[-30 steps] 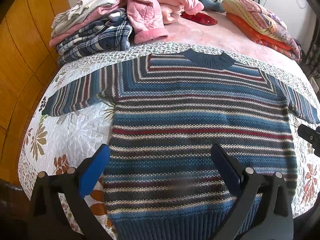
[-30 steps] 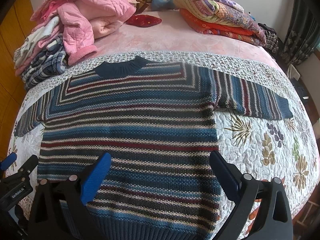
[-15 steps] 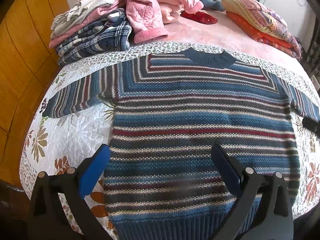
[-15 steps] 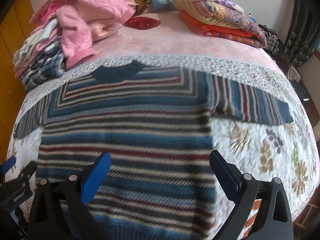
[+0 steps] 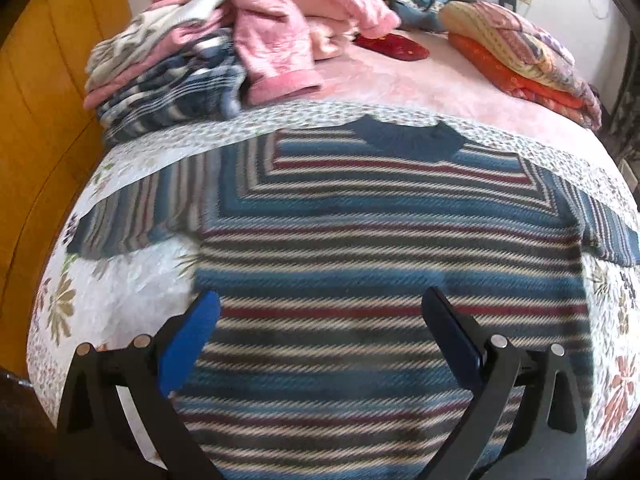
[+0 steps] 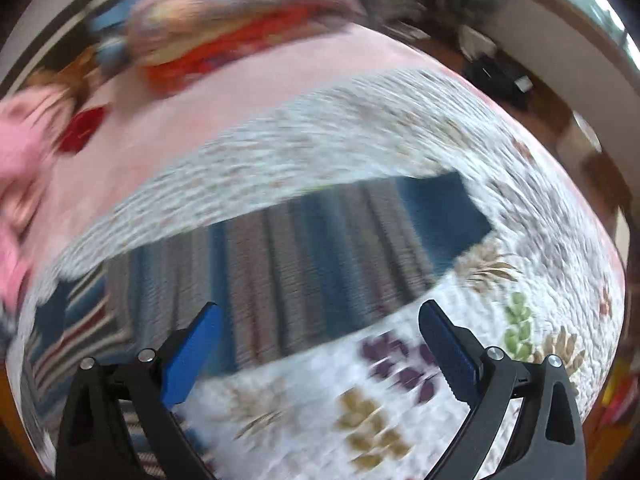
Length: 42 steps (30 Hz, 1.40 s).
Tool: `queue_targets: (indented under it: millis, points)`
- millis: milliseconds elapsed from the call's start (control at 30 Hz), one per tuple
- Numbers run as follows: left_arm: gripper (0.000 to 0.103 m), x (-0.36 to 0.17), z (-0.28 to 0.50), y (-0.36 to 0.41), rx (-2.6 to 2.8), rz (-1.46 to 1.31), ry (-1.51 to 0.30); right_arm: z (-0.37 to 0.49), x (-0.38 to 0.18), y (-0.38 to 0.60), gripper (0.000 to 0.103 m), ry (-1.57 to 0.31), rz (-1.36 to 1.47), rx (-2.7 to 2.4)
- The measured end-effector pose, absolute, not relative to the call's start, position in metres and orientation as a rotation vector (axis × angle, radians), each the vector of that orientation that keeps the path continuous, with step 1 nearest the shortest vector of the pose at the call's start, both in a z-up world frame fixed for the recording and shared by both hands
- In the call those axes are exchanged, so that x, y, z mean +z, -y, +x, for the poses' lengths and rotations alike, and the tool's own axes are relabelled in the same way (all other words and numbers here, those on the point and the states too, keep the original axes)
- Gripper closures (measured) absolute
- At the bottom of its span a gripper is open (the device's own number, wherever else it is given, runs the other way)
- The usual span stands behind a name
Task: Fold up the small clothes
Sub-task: 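Grasp the cuff of the sweater sleeve with the right tool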
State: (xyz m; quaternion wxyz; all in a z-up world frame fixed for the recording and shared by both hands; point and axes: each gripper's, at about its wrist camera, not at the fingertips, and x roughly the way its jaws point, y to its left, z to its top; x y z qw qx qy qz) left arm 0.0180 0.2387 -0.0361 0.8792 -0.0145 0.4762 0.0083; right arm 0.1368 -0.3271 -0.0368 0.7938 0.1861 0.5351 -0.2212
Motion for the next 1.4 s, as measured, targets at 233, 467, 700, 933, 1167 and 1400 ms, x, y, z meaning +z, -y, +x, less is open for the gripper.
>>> queue_targets:
  millis: [233,467,700,933,1167,1400]
  points:
    - [0.003,-0.04,0.068,-0.166,-0.034,-0.064,-0.987,0.135,-0.089,0.411,0.004,-1.215,0.548,-0.548]
    - [0.003,-0.053,0.108,-0.117,-0.039,-0.056,-1.003,0.137,-0.111,0.452,0.008,-1.217,0.622,-0.538]
    - [0.003,-0.068,0.126,-0.093,-0.036,-0.027,-1.037,0.146,-0.136,0.464,0.024,-1.242,0.665,-0.517]
    - [0.003,-0.074,0.122,-0.088,-0.048,-0.025,-1.051,0.147,-0.132,0.463,0.087,-1.177,0.68,-0.446]
    - [0.003,-0.07,0.115,-0.109,-0.034,-0.041,-1.043,0.148,-0.091,0.455,0.088,-1.009,0.687,-0.329]
    - [0.003,-0.08,0.114,-0.128,-0.005,-0.036,-1.06,0.157,-0.109,0.451,0.088,-1.143,0.554,-0.486]
